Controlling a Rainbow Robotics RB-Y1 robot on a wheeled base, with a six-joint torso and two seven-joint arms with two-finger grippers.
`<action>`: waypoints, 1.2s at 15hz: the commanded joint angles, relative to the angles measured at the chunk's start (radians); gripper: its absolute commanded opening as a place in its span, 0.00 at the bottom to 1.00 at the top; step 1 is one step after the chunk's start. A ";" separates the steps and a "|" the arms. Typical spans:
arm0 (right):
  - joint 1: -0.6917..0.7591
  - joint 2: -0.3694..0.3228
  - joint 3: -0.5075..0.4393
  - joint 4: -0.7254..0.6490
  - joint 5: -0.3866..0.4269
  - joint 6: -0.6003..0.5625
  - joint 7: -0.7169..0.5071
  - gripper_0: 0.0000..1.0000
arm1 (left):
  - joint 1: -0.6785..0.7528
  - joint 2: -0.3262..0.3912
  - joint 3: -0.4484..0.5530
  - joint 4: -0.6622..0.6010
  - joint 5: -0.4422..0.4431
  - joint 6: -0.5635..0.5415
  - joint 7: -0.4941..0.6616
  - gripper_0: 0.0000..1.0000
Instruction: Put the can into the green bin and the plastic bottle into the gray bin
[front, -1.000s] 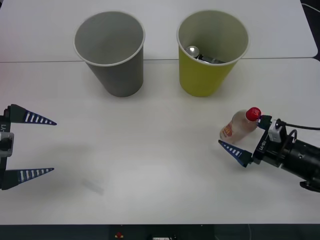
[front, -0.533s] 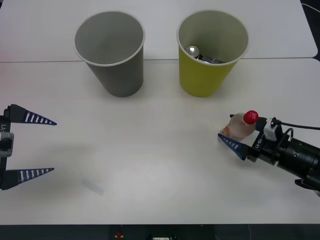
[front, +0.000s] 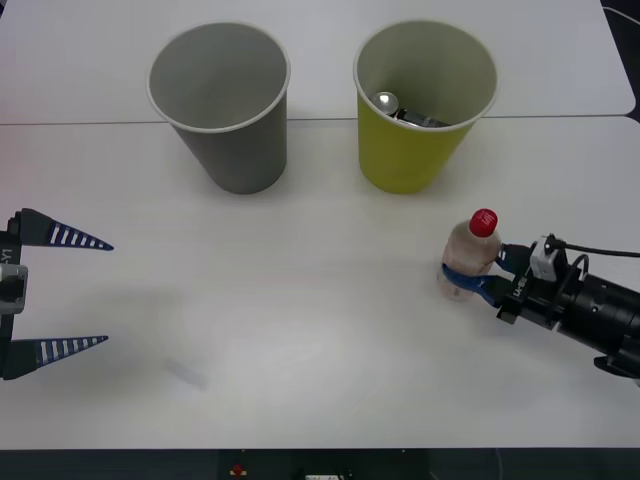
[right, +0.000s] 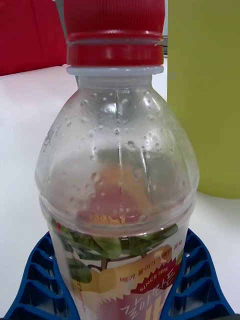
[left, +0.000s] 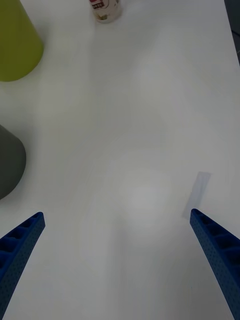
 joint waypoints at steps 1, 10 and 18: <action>0.003 -0.035 -0.003 -0.021 -0.001 -0.025 -0.013 0.00 | 0.000 0.000 0.000 0.000 0.000 0.000 0.000 1.00; 0.118 -0.166 -0.083 -0.428 0.174 -0.071 -0.414 0.00 | 0.000 0.000 0.000 0.000 0.000 0.000 0.000 1.00; 0.120 -0.169 -0.146 -0.821 0.420 -0.188 -0.999 0.00 | 0.000 0.000 0.000 0.000 0.000 0.000 0.000 1.00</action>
